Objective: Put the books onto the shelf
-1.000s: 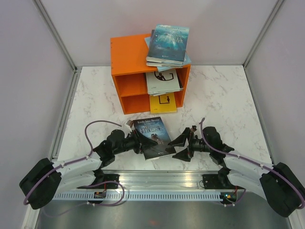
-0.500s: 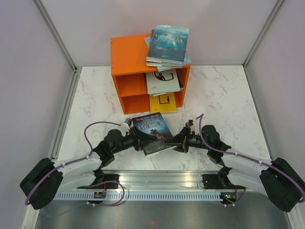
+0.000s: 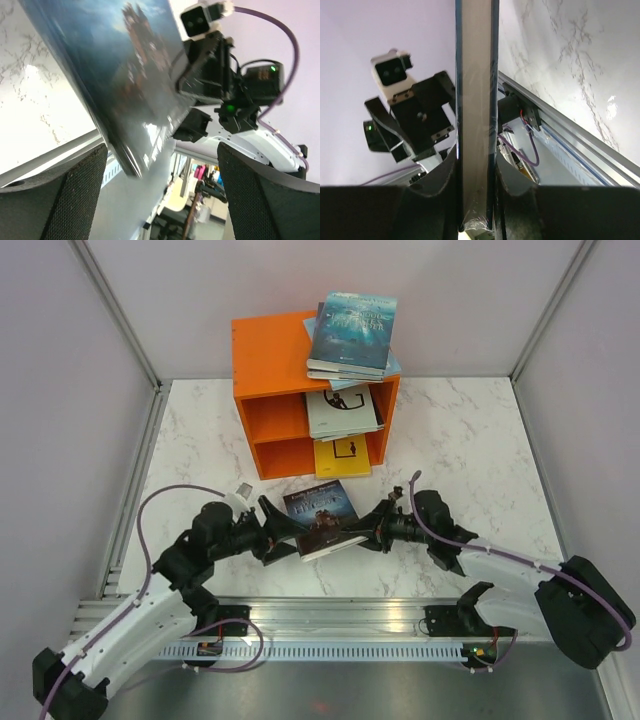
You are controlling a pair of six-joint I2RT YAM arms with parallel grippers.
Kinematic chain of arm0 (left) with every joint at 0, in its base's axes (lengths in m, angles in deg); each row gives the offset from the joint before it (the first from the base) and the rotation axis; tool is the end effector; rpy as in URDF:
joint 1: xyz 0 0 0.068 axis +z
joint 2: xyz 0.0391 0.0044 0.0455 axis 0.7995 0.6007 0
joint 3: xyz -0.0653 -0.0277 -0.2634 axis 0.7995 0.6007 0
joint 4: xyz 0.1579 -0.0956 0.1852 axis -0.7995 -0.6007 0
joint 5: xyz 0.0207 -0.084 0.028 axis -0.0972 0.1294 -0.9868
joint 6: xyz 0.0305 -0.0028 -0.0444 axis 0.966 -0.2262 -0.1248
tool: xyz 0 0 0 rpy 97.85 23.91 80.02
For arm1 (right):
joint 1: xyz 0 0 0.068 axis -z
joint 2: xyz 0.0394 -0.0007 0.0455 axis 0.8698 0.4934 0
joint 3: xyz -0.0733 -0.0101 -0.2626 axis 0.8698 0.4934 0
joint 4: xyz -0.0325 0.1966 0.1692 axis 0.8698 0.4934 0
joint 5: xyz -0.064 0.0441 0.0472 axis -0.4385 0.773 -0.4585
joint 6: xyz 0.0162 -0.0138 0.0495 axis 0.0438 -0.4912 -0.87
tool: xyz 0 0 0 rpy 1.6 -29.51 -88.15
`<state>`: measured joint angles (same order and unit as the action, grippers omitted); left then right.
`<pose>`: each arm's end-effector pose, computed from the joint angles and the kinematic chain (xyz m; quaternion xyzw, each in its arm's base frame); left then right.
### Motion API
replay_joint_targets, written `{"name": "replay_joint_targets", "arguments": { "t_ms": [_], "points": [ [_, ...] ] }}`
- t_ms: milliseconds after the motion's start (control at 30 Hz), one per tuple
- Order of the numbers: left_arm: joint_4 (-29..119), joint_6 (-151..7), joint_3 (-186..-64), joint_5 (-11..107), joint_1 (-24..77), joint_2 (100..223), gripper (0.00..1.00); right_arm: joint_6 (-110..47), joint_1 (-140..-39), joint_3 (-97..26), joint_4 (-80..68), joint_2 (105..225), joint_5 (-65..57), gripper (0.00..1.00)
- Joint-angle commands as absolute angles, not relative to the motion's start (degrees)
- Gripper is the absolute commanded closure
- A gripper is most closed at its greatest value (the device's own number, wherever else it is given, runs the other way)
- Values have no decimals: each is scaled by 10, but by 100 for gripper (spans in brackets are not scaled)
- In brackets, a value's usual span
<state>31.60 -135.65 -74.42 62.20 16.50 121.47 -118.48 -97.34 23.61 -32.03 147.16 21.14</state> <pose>0.1151 -0.1026 0.2216 -0.1768 0.8136 -0.5312 0.1569 0.1556 0.1410 0.1740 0.2389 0.7723 0.5886 0.0111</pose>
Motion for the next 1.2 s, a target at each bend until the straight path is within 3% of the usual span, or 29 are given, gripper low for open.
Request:
{"name": "replay_joint_targets", "arguments": {
  "t_ms": [0, 300, 733, 1167],
  "points": [
    [174, -1281, -802, 620, 195, 1142, 8, -1150, -956, 147, -391, 1500, 239, 100],
    [12, -1244, -864, 596, 199, 1072, 6, -1151, -883, 56, -403, 1598, 251, 100],
    [-75, -1195, -933, 567, 199, 1077, 3, -1155, -805, -139, -502, 1892, 258, 100],
    [-112, -1183, -942, 549, 199, 1075, 2, -1126, -735, -176, -534, 1975, 294, 100]
  ]
}}
